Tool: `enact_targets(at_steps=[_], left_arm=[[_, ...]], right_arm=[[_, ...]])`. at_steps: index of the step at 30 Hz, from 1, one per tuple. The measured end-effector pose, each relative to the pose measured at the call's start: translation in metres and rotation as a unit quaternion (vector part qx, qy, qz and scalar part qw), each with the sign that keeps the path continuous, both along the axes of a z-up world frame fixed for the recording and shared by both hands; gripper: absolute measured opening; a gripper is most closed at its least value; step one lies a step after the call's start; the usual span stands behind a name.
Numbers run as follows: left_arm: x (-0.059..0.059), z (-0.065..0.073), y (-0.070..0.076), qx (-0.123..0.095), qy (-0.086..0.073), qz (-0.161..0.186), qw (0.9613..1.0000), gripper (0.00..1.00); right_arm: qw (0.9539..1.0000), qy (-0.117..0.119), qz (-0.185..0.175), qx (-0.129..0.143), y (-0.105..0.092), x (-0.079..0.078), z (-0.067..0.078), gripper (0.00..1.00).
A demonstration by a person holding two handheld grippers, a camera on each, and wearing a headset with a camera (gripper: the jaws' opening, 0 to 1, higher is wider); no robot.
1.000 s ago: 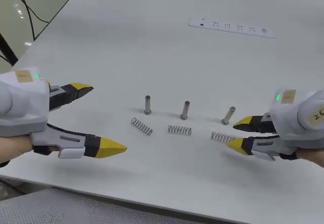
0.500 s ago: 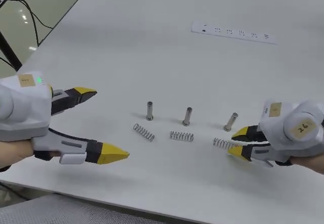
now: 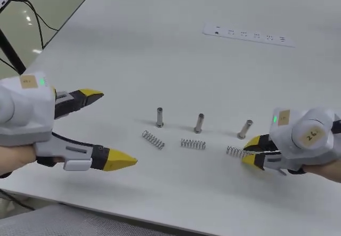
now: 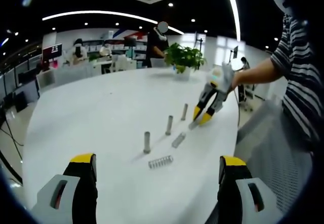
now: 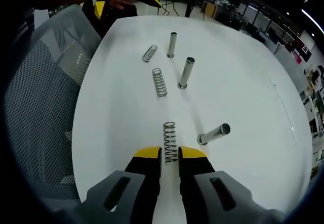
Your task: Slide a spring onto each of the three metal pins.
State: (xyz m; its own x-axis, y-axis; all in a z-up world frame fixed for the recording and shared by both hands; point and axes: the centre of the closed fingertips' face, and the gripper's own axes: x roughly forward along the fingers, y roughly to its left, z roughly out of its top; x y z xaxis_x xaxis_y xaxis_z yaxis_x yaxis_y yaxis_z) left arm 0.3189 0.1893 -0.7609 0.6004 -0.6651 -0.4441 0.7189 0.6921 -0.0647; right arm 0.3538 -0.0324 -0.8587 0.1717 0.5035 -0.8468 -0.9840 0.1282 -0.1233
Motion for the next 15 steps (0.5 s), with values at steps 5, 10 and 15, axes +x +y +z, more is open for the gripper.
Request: enact_targets(at_steps=[5,10,15], left_arm=[[-0.0035,0.0051,-0.0023,-0.001,-0.004,-0.004,1.0,0.98],[-0.0066,0.0028,-0.0018,0.002,0.0,-0.006,1.0,0.98],[-0.0091,0.0069,-0.0043,0.0,-0.002,-0.008,1.0,0.98]], right_arm=[[1.0,-0.001,0.007,-0.006,-0.001,-0.0012,-0.003,0.09],[0.9998,0.002,0.015,-0.009,-0.0022,-0.0023,-0.0051,0.08],[0.9998,-0.003,0.019,-0.003,-0.0022,-0.0034,0.0012,0.08]])
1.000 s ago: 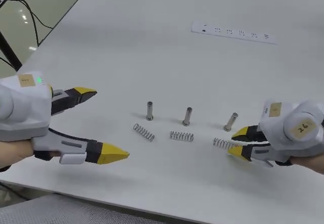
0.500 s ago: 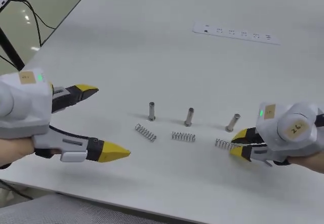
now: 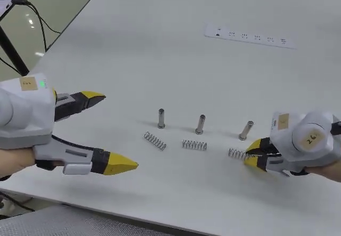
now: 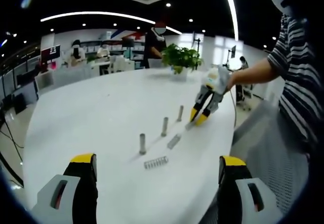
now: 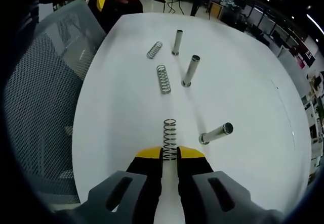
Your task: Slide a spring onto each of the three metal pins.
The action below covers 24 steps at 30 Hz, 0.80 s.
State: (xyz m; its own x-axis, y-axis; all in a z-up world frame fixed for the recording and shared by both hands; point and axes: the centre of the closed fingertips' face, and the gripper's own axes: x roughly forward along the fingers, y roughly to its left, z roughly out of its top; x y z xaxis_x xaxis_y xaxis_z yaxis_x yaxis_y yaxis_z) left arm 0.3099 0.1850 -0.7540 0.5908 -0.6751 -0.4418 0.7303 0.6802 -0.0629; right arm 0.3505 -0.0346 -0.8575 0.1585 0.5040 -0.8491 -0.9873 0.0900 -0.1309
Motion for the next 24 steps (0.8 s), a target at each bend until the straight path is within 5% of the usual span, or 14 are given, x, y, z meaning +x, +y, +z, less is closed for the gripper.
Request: enact_targets(at_steps=[8,24], left_arm=[[-0.015,0.007,-0.022,-0.016,0.005,-0.038,0.9991,0.93],[-0.014,0.01,-0.061,-0.061,0.014,-0.094,0.9936,0.82]], right_arm=[[0.9998,0.001,0.004,0.019,0.006,-0.011,0.021,0.08],[0.9983,-0.005,0.036,0.045,0.029,-0.029,0.058,0.08]])
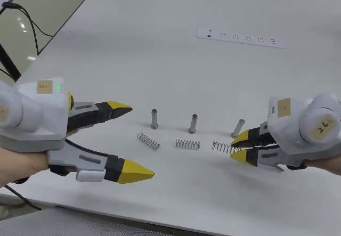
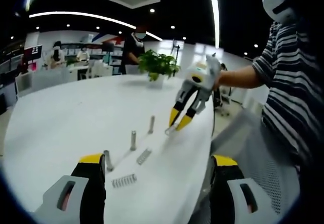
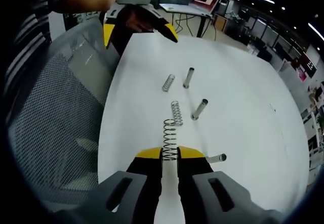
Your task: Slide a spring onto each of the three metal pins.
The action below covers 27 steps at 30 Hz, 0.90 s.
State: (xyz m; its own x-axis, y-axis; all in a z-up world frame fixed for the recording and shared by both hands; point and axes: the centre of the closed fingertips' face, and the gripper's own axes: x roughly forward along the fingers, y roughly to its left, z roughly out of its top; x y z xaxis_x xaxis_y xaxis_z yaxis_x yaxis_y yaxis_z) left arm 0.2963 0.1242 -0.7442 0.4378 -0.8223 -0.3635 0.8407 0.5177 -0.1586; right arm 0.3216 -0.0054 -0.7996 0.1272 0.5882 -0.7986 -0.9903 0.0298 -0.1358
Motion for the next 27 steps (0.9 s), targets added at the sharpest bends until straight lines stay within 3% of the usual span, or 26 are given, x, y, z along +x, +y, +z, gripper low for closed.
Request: enact_targets(at_steps=[3,10,14,17,27], left_arm=[[0.0,0.001,-0.012,-0.013,0.006,-0.02,0.9997,0.76],[0.003,-0.007,-0.037,-0.012,0.016,-0.07,0.9973,0.6],[0.006,-0.009,-0.05,-0.018,0.012,-0.086,0.996,0.49],[0.01,-0.012,-0.062,-0.027,0.017,-0.095,0.995,0.45],[0.013,-0.022,-0.083,-0.021,0.016,-0.118,0.9926,0.33]], right_arm=[[0.9999,-0.002,0.011,0.001,0.005,-0.003,0.004,0.08],[0.9997,-0.008,0.021,0.003,0.013,-0.006,0.009,0.08],[0.9996,-0.009,0.025,0.007,0.017,-0.008,0.012,0.08],[0.9996,-0.006,0.029,0.006,0.018,-0.011,0.013,0.08],[0.9992,-0.012,0.039,0.006,0.021,-0.014,0.017,0.08]])
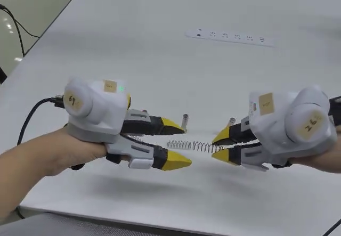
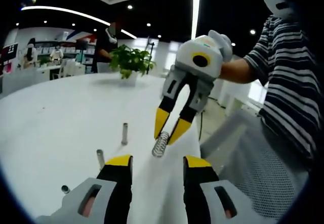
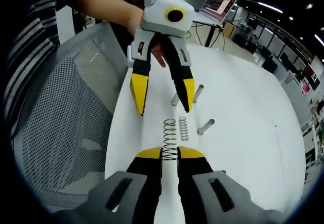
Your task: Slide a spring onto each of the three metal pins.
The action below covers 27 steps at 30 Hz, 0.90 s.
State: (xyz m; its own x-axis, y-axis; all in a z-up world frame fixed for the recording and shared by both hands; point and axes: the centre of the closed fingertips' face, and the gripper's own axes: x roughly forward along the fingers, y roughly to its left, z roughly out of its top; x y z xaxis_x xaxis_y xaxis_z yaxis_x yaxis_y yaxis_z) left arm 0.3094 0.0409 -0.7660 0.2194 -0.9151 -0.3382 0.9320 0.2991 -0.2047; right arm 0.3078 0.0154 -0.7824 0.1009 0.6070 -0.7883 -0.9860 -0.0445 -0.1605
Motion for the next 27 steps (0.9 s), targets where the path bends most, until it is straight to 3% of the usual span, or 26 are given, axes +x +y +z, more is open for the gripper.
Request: enact_targets(at_steps=[9,16,20,24,25,27], left_arm=[[0.002,0.001,-0.011,-0.009,-0.006,-0.01,0.9999,0.23],[0.002,0.002,-0.017,-0.023,0.002,-0.015,0.9996,0.15],[0.003,0.007,-0.022,-0.027,-0.004,-0.021,0.9994,0.13],[0.004,0.006,-0.026,-0.017,-0.011,-0.025,0.9995,0.11],[0.004,0.006,-0.026,-0.016,-0.019,-0.029,0.9993,0.1],[0.004,0.007,-0.026,-0.019,-0.018,-0.027,0.9993,0.05]], right_arm=[[0.9999,0.006,0.004,0.007,0.007,-0.003,0.003,0.08],[0.9999,0.007,0.006,0.008,0.006,-0.002,0.004,0.08],[0.9997,0.013,0.002,0.019,0.005,-0.001,0.008,0.08],[0.9996,0.012,0.002,0.026,0.007,0.0,0.012,0.08],[0.9996,0.01,0.002,0.026,0.007,0.001,0.012,0.08],[0.9997,0.009,0.005,0.022,0.006,0.0,0.012,0.08]])
